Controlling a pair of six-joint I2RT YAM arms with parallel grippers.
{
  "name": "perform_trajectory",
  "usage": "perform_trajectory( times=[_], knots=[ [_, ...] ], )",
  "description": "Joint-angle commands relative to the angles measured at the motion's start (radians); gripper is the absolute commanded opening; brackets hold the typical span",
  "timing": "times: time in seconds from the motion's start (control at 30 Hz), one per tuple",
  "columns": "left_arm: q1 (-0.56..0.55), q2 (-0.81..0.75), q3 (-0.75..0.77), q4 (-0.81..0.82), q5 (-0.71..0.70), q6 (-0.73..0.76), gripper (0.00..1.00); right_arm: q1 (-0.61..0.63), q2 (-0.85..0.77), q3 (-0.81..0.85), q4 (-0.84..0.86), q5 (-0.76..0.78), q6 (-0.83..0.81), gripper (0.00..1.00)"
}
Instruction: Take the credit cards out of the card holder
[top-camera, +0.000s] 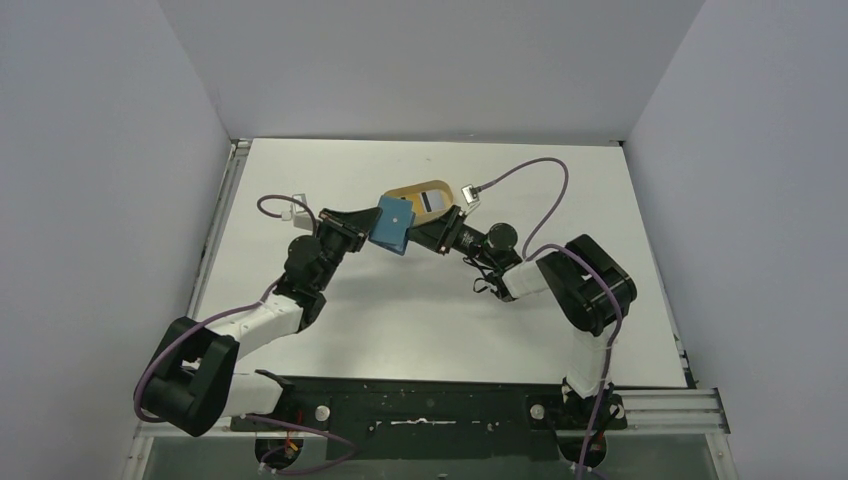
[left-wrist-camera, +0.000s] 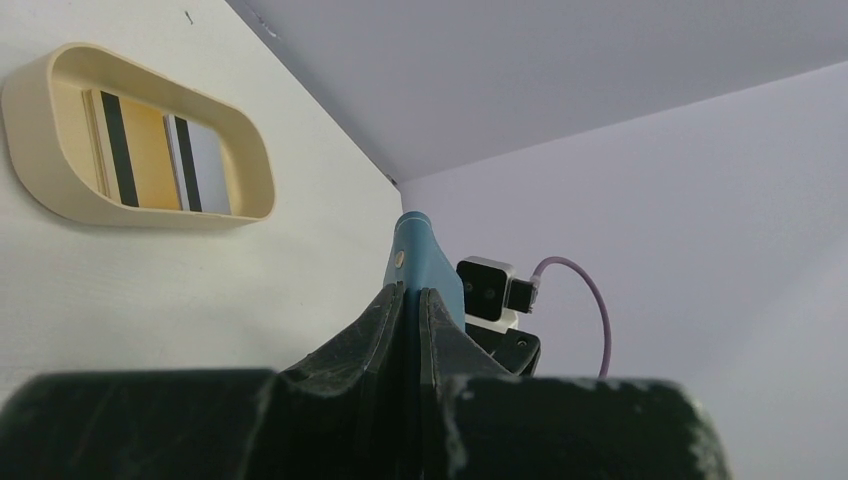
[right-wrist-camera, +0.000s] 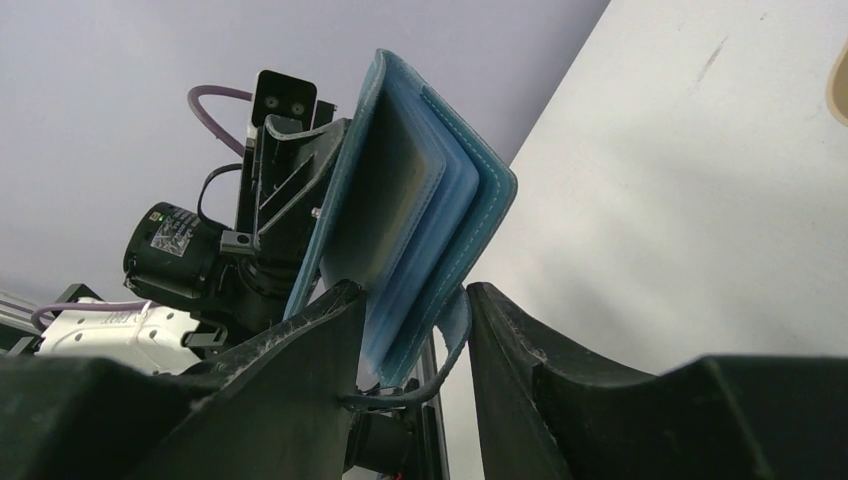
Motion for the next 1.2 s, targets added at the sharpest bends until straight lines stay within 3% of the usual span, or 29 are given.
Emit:
perform_trajectory(
  times=[0.0, 0.43, 1.17],
  knots=[
    [0.013, -0.016, -0.001, 0.099, 0.005, -0.013, 0.00, 0.004, -0.010, 0.013, 0.096, 0.014, -0.019, 0.42],
    [0.044, -0.037, -0.009, 0.088, 0.025, -0.017, 0.00, -0.010, 0.004, -0.019, 0.123, 0.025, -0.015, 0.45],
    [0.044, -0.004, -0.007, 0.131, 0.044, -0.035, 0.00, 0.032, 0.059, 0.061, 0.098, 0.032, -0.023, 0.42]
  ],
)
